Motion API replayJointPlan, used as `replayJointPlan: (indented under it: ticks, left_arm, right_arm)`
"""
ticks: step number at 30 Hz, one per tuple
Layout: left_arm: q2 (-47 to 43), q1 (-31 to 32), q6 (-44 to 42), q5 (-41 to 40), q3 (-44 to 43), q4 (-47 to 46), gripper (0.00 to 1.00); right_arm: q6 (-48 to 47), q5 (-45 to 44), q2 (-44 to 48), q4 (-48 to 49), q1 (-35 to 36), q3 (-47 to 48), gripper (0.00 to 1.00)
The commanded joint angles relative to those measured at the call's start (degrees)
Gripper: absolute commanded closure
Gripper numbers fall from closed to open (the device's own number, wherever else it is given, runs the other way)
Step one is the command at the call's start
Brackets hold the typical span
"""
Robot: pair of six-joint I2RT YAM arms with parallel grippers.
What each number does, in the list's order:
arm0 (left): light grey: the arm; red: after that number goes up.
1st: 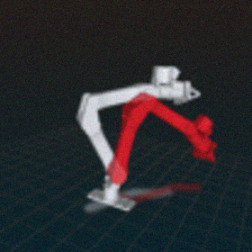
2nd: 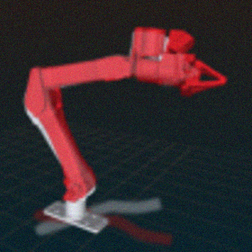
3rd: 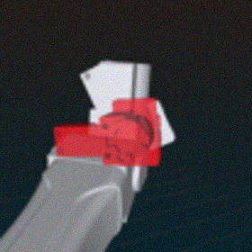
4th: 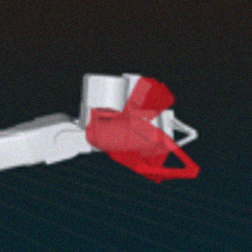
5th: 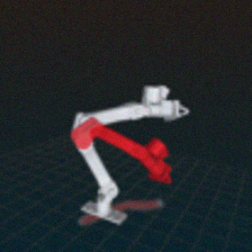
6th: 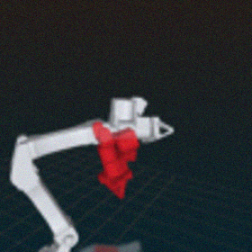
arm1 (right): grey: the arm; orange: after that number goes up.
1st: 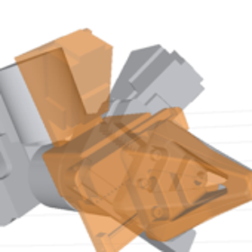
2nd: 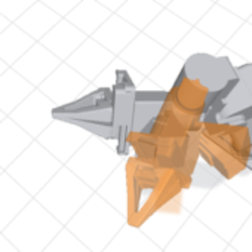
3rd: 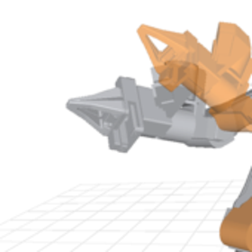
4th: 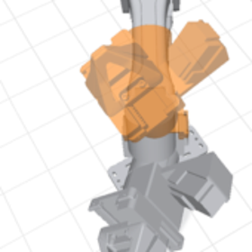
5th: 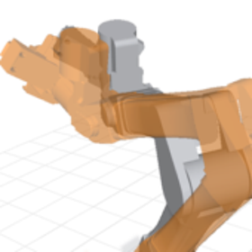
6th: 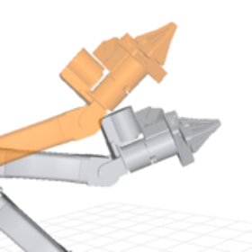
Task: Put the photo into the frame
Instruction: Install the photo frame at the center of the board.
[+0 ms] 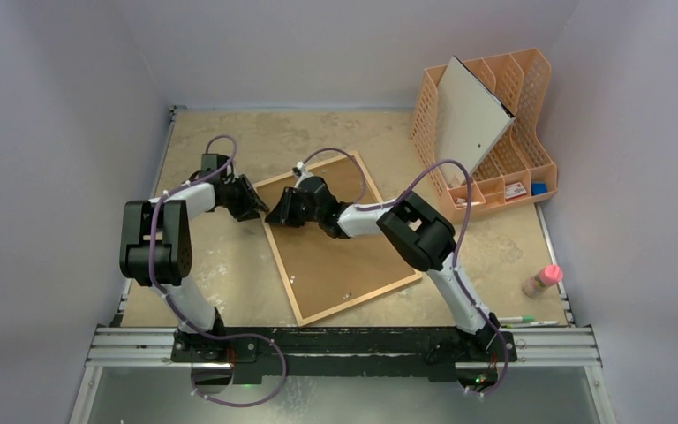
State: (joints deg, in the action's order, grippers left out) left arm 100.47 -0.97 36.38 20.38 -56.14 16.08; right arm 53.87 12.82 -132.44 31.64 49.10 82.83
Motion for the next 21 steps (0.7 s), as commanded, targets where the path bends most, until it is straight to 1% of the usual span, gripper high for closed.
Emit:
replayJointPlan:
  ticks: [1, 5, 9, 12, 15, 18, 21]
  left_arm:
    - [0.61, 0.25, -0.32, 0.55, -1.34, 1.24, 0.67]
    - [0.54, 0.14, -0.54, 0.25, -1.38, 1.14, 0.71]
    - [0.16, -0.39, -1.31, -0.63, -2.41, 0.89, 0.63]
    - [0.66, -0.76, -2.23, -0.72, -4.06, 0.56, 0.6]
    - [1.58, -0.95, -3.34, -1.86, -5.66, 0.07, 0.6]
    - [2.92, -0.99, -4.43, -3.53, -6.65, 0.15, 0.62]
    - [4.02, -1.01, -5.23, -4.4, -6.75, 0.91, 0.68]
  right_arm:
    - [-2.28, -2.91, -2.61, -3.62, -0.15, 1.14, 0.79]
    - [-2.27, -3.56, -2.8, -4.31, -0.15, 1.14, 0.8]
    - [-2.35, -4.62, -0.29, -3.66, -0.22, -0.75, 0.79]
    - [-2.34, -5.44, 2.06, -3.51, -0.45, -2.3, 0.75]
    - [-1.83, -5.87, 3.19, -3.73, -0.59, -3.05, 0.69]
    - [-1.05, -6.04, 2.82, -4.92, -0.67, -2.33, 0.68]
    - [-0.99, -4.86, 1.23, -5.4, -0.7, -0.95, 0.68]
